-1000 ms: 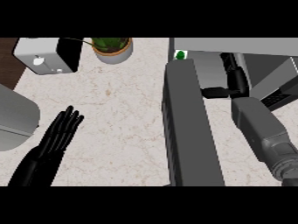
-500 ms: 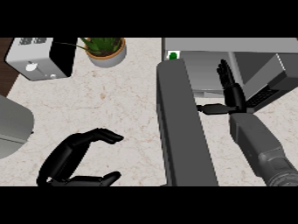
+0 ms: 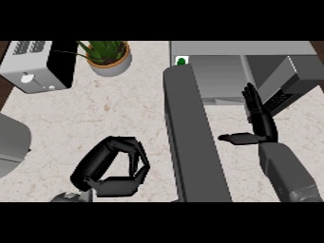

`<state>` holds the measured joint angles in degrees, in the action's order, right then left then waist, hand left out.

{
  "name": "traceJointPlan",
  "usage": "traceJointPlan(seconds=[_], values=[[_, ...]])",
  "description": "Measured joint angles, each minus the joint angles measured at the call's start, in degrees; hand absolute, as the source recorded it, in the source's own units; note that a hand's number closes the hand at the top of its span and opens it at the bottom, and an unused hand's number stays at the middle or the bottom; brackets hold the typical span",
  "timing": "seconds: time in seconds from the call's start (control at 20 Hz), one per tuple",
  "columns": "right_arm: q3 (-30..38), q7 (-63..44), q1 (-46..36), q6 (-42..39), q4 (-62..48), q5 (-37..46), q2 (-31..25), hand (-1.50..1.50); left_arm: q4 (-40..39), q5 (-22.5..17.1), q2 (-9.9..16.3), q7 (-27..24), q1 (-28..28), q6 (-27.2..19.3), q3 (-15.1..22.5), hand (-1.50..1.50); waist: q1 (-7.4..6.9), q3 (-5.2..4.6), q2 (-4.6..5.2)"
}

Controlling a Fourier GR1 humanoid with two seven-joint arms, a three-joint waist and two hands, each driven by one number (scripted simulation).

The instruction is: Pick up the milk, place it into the microwave and close the microwave

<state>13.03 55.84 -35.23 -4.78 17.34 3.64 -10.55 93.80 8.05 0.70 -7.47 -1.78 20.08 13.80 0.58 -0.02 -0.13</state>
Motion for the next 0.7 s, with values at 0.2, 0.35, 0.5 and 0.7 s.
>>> traceJointPlan(seconds=[0.2, 0.35, 0.5, 0.7], values=[[-2.0, -0.3, 5.7, -1.7, 5.7, 0.3, -0.4, -1.50, -6.2, 3.0, 0.2, -2.0, -2.1, 1.0, 2.3, 1.50, 0.97, -0.07, -0.23], [-3.1, -2.0, 9.5, -2.5, 12.4, -0.4, -0.2, -1.50, -10.2, 4.2, -0.2, -2.2, -3.4, 0.3, 5.6, 1.50, 1.38, -0.11, -0.36], [-4.1, -4.0, 14.7, -4.5, 20.1, -1.3, -1.1, -1.50, -14.6, 4.3, -0.5, -3.6, -5.1, -2.4, 9.4, 1.50, 1.95, -0.13, -0.42], [-4.5, -7.6, 21.5, -6.9, 31.1, -3.7, -2.0, -1.50, -20.1, 2.3, -0.4, -6.0, -7.3, -5.4, 14.6, 1.50, 2.13, -0.14, -0.38]])
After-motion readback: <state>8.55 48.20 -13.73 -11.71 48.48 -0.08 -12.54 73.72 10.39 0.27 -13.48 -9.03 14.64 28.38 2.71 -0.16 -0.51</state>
